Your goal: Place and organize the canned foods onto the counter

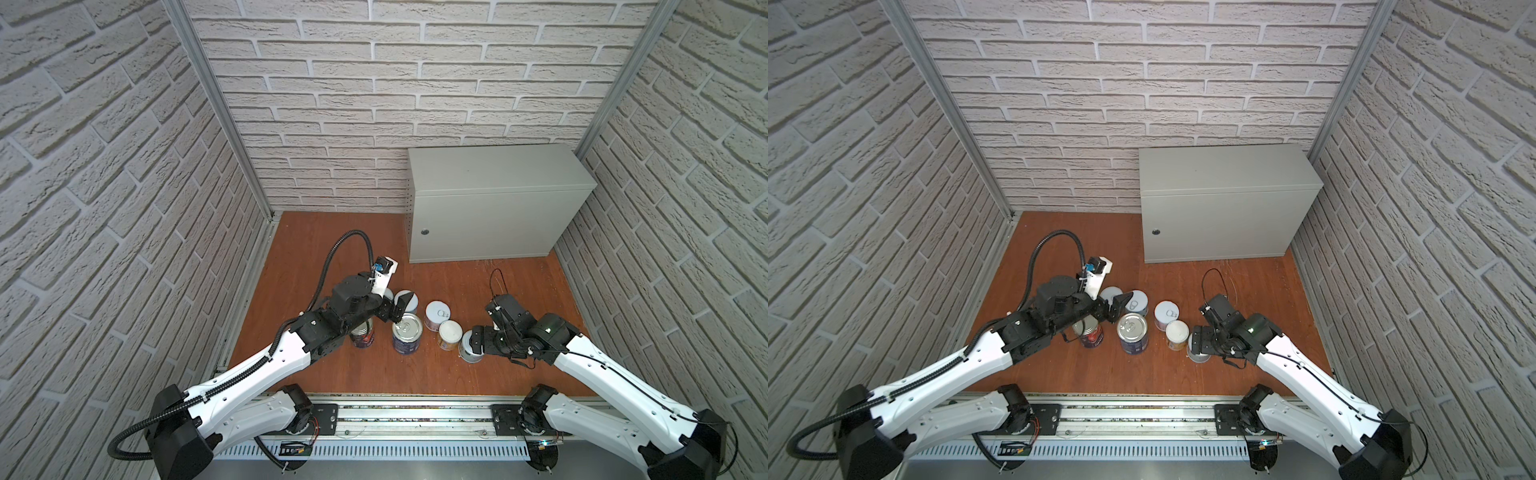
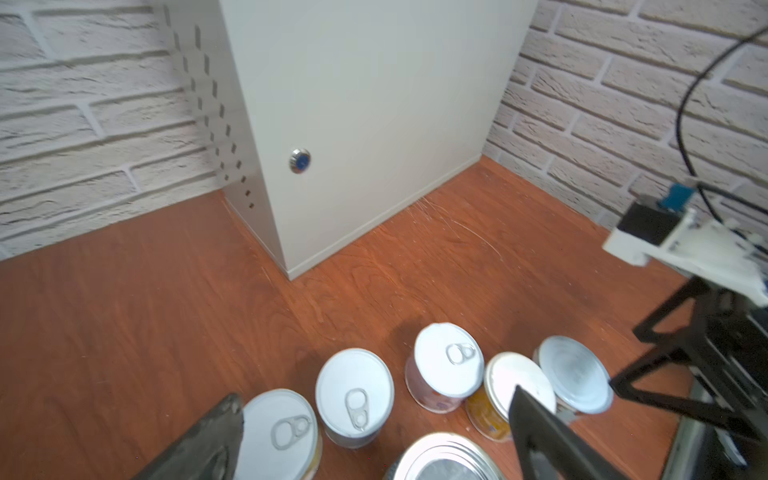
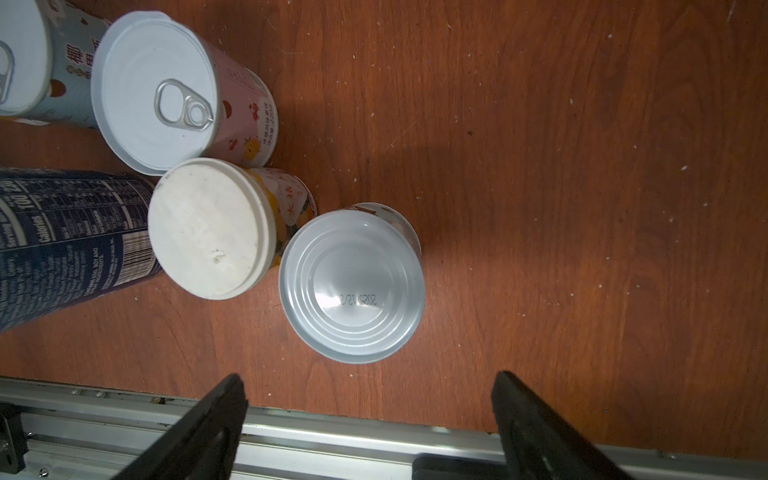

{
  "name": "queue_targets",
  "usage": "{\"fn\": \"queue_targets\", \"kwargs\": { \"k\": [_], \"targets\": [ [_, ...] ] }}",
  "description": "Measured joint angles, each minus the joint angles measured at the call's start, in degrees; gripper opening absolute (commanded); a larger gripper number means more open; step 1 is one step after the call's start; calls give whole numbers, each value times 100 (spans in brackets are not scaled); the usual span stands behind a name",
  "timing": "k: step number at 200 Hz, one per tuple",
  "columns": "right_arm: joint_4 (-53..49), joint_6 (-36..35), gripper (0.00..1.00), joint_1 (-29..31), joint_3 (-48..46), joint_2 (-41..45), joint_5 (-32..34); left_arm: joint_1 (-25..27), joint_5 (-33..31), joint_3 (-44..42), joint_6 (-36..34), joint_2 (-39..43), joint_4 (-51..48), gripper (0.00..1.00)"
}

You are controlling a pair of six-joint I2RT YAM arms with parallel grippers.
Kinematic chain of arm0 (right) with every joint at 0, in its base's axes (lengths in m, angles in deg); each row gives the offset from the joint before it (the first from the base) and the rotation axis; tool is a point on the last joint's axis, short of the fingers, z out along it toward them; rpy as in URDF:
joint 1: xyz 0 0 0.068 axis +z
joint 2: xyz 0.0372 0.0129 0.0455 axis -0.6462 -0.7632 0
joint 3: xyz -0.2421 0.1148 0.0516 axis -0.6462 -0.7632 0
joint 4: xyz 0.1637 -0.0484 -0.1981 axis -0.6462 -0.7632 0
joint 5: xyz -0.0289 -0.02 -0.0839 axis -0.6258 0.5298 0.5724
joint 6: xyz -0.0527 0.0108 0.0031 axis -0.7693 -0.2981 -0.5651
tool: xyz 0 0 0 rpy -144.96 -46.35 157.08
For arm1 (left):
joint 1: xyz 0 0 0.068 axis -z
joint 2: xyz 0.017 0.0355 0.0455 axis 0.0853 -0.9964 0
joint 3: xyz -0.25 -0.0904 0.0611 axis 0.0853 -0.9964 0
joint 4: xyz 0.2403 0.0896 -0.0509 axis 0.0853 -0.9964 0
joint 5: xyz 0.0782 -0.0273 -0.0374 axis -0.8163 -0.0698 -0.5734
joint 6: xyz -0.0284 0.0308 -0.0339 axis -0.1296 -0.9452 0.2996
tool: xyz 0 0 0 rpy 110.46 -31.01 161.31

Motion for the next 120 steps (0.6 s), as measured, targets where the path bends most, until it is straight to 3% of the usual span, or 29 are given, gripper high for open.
{"fn": "queue_targets", "kwargs": {
  "k": [47,120],
  "targets": [
    [13,-212,93,9,396,-334,-11,114,-184,-83,651,299,-769,99],
    [509,-938,94,44,1255,-686,-15,120,-1296,26,1904,1217,-3390,98]
  ]
}}
